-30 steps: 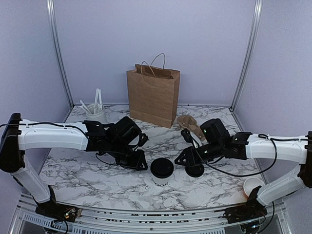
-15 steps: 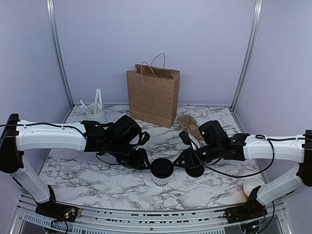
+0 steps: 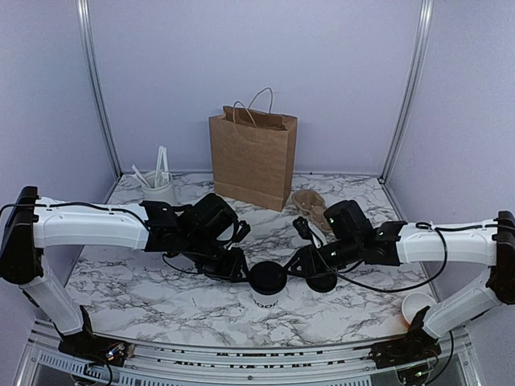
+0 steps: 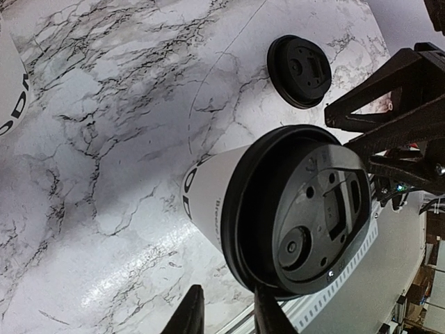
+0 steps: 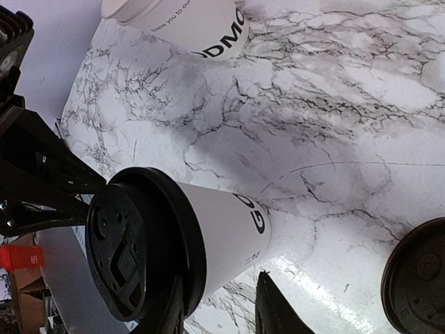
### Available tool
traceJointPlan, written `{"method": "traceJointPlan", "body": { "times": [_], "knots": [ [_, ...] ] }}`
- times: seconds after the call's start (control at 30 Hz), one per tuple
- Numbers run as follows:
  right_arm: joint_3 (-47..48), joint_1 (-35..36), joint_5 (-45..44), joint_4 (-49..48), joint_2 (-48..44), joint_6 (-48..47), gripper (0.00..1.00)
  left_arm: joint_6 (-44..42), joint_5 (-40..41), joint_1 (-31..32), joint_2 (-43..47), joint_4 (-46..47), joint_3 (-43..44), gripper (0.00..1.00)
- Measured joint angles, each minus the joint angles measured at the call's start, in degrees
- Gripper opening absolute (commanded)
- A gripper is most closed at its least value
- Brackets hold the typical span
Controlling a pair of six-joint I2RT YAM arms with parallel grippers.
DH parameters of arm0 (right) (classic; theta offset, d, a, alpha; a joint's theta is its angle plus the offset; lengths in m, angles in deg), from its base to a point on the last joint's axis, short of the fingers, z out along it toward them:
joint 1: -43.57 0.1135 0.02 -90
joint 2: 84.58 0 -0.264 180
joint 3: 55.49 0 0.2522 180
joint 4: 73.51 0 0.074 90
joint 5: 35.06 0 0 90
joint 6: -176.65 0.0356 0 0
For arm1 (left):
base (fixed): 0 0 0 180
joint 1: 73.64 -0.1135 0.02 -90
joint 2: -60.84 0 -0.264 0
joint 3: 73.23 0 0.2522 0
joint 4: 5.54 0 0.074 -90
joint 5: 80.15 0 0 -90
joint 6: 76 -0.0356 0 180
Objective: Pack the takeout coffee
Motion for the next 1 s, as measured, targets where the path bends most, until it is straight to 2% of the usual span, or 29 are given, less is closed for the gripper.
{"method": "traceJointPlan", "body": {
  "times": [0.43, 1.0],
  "knots": [
    [-0.72, 2.10, -2.01, -1.49, -0.11, 1.27, 0.32, -0.28, 0.02, -0.04, -0.63, -0.94, 1.03, 0.25],
    [-8.46, 2.43, -2.10, -13.68, -1.86, 4.61, 0.29, -2.91, -0.35, -0.13, -1.81, -2.43, 2.34, 0.21]
  ]
}}
